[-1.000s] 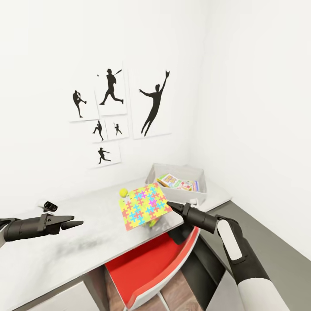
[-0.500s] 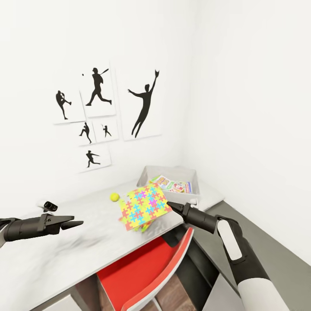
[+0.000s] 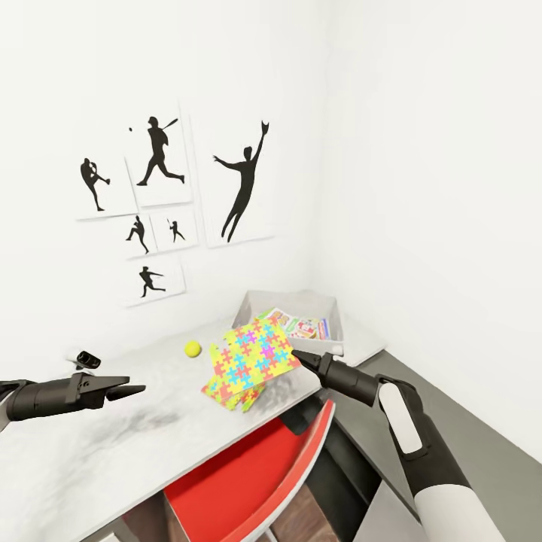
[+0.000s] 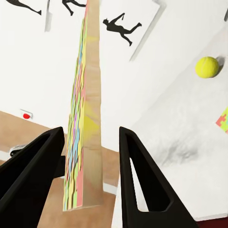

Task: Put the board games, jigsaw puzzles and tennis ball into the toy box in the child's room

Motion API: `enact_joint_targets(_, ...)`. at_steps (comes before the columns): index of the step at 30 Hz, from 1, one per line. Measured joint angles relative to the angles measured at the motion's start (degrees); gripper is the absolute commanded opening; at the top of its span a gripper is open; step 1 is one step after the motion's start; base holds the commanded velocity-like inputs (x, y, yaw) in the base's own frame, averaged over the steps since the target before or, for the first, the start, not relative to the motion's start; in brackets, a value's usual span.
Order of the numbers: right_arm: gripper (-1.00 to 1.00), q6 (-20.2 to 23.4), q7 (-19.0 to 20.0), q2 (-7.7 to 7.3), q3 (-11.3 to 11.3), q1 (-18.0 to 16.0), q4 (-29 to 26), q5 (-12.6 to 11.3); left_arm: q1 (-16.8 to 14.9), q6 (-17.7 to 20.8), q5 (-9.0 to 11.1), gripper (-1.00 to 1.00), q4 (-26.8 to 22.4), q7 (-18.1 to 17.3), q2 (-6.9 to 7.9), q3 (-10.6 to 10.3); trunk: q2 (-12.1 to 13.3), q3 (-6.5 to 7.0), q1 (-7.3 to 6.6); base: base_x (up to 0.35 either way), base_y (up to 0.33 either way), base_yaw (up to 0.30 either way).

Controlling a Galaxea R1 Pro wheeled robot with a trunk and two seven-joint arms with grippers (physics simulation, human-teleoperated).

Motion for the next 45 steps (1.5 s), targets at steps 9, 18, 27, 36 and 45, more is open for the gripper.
enact_joint_targets(9,-1.00,-0.10,0.00,0.00,0.00,0.00,0.37,0.01,0.00,0.00,-0.08,1.00,0.00,0.02,-0.03,-0.01,0.00,0.00,0.00,0.154,0.001,0.000)
enact_joint_targets(18,-1.00,-0.15,-0.08,0.07,0.00,0.00,0.44,0.05,0.00,-0.04,-0.09,1.00,0.00,0.07,-0.07,-0.01,0.00,0.00,-0.01,0.214,0.014,0.000)
enact_joint_targets(27,-1.00,-0.20,-0.08,0.09,0.00,0.00,0.44,0.01,0.00,-0.08,-0.09,1.00,0.00,0.04,-0.06,-0.01,0.00,0.00,0.00,0.128,0.000,0.000)
enact_joint_targets(36,-1.00,-0.19,-0.08,0.02,-0.08,0.00,0.96,0.00,0.00,-0.09,-0.09,1.00,0.00,0.04,-0.09,-0.01,0.00,0.00,0.00,0.067,0.000,0.000)
enact_joint_targets(45,-1.00,-0.28,-0.08,0.03,-0.09,0.00,1.19,0.02,0.00,-0.09,-0.09,1.00,0.00,0.03,-0.09,-0.02,0.00,0.00,0.01,0.083,0.000,0.000)
